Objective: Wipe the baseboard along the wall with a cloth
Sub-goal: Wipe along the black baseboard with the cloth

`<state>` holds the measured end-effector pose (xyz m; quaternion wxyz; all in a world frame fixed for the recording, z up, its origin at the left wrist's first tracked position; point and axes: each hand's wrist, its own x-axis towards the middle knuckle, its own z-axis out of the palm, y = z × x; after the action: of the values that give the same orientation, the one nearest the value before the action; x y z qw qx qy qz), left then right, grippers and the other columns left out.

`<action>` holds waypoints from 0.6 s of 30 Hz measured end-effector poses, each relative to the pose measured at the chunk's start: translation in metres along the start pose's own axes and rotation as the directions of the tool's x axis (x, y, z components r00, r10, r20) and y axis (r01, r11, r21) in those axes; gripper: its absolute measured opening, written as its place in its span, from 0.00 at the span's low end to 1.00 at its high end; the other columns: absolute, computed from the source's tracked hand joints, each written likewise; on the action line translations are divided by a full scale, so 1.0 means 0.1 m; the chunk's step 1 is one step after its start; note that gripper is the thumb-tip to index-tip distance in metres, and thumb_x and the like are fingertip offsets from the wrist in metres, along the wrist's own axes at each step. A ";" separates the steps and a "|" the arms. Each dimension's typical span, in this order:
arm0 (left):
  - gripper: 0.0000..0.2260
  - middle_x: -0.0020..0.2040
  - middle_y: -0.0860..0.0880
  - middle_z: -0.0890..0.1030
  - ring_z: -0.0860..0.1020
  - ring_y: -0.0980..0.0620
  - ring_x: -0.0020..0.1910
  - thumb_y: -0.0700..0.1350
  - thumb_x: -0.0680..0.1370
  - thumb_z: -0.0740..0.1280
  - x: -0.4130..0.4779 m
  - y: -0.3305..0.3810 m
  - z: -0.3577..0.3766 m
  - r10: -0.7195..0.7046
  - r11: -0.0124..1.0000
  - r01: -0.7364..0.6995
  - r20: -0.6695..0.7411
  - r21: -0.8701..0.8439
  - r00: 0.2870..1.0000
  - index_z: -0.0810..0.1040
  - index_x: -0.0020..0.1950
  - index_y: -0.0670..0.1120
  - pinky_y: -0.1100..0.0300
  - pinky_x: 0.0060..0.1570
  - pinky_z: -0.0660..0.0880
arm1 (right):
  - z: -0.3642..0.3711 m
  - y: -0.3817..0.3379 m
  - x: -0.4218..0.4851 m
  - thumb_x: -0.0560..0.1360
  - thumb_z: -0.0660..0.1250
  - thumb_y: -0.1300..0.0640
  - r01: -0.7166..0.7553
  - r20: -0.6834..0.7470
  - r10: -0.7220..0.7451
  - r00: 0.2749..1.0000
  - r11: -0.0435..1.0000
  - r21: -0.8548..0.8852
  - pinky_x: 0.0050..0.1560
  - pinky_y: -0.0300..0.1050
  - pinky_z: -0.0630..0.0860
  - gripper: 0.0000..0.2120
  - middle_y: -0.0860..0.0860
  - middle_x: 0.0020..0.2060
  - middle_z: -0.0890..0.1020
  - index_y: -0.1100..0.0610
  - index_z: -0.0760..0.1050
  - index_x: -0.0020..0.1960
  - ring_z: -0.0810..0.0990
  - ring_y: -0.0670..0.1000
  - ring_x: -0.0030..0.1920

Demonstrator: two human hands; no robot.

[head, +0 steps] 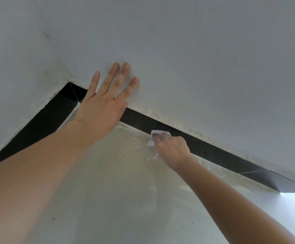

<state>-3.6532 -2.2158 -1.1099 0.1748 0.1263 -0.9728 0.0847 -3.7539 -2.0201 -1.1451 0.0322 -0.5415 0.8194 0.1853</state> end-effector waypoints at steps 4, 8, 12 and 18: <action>0.27 0.78 0.43 0.42 0.44 0.45 0.77 0.47 0.81 0.55 0.00 0.06 -0.03 -0.027 1.000 0.027 0.041 -0.008 0.999 0.48 0.78 0.48 0.44 0.72 0.43 | 0.19 0.13 -0.30 0.79 0.56 0.61 -0.235 0.137 0.216 0.967 0.962 0.140 0.44 0.44 0.73 0.19 0.54 0.65 0.74 0.55 0.67 0.69 0.79 0.57 0.58; 0.28 0.78 0.43 0.43 0.46 0.45 0.77 0.47 0.80 0.56 -0.01 0.10 -0.08 -0.055 0.998 0.054 0.066 0.013 0.996 0.48 0.78 0.47 0.44 0.72 0.44 | 0.20 0.17 -0.54 0.79 0.56 0.56 -0.326 0.201 0.290 0.936 0.927 0.184 0.45 0.44 0.72 0.14 0.52 0.54 0.82 0.51 0.74 0.61 0.80 0.56 0.53; 0.32 0.78 0.44 0.44 0.47 0.45 0.77 0.43 0.77 0.62 -0.01 0.11 -0.15 -0.059 0.998 0.057 0.091 0.025 0.994 0.50 0.78 0.47 0.44 0.72 0.45 | 0.08 0.14 -0.64 0.77 0.56 0.53 -0.288 0.196 0.246 0.949 0.930 0.229 0.41 0.44 0.66 0.13 0.53 0.50 0.82 0.54 0.75 0.55 0.80 0.58 0.51; 0.33 0.74 0.44 0.30 0.38 0.45 0.76 0.46 0.80 0.56 -0.28 0.10 -0.54 -0.176 0.984 0.174 0.433 0.043 0.884 0.34 0.74 0.47 0.46 0.73 0.42 | -0.40 0.08 -0.76 0.74 0.57 0.50 -0.313 0.206 0.245 0.947 0.841 0.441 0.45 0.44 0.72 0.12 0.51 0.47 0.82 0.51 0.76 0.53 0.80 0.57 0.50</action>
<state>-3.6135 -2.1889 -1.0713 -0.0400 0.2294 -0.9717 0.0399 -3.7239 -1.9647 -1.0867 0.1924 -0.3777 0.9054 0.0225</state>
